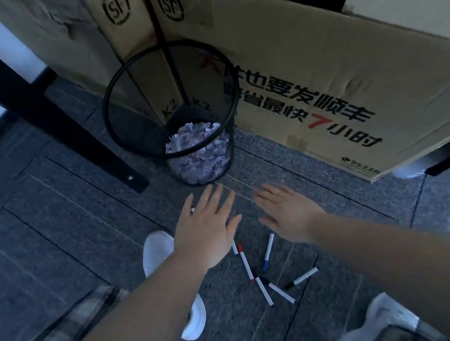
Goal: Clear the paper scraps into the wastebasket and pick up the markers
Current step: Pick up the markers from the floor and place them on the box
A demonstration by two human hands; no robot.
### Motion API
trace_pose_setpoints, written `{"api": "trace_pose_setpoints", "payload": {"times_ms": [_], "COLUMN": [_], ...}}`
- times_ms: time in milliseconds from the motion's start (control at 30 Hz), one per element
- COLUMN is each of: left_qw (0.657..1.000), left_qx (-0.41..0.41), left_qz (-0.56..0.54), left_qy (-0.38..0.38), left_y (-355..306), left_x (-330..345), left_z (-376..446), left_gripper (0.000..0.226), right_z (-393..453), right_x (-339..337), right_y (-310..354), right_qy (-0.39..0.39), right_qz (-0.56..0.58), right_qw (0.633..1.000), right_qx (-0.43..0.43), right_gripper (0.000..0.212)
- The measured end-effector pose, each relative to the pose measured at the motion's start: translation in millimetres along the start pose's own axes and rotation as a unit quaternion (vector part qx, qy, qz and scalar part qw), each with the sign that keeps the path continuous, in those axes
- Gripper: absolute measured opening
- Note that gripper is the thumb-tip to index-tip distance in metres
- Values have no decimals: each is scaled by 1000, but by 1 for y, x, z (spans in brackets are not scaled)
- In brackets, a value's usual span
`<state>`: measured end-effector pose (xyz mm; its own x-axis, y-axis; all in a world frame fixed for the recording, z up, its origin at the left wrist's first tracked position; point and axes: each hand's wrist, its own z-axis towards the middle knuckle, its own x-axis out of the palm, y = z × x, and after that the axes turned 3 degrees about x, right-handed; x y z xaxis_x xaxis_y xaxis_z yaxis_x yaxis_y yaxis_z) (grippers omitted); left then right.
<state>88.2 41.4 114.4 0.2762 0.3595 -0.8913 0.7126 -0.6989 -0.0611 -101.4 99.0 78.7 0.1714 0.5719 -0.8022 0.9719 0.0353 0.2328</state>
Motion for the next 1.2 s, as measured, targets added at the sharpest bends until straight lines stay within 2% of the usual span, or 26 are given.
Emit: {"api": "trace_pose_setpoints", "payload": {"times_ms": [233, 333, 500, 733, 900, 1000, 1200], "left_qw": [997, 993, 982, 980, 965, 956, 949], "left_qx": [-41, -65, -124, -160, -210, -231, -210], "left_qz": [-32, -70, -139, -116, -158, -178, -233], "left_qy": [60, 76, 23, 2, -8, -9, -19], "left_y": [15, 23, 36, 43, 45, 42, 34], "left_x": [73, 95, 125, 136, 142, 141, 138], "left_z": [39, 61, 86, 84, 90, 95, 94], "left_gripper": [56, 55, 53, 50, 44, 52, 66], "right_z": [35, 45, 56, 55, 50, 46, 36], "right_x": [62, 76, 97, 114, 113, 110, 110], "right_y": [-17, -24, -27, -29, -40, -44, -40], "right_qy": [82, 92, 67, 72, 52, 41, 83], "right_qz": [-62, -78, -116, -148, -93, -48, -32], "right_qw": [992, 989, 981, 966, 979, 988, 989], "right_qx": [-72, -90, -143, -200, -176, -142, -116], "right_gripper": [58, 53, 42, 24, 20, 21, 15]}}
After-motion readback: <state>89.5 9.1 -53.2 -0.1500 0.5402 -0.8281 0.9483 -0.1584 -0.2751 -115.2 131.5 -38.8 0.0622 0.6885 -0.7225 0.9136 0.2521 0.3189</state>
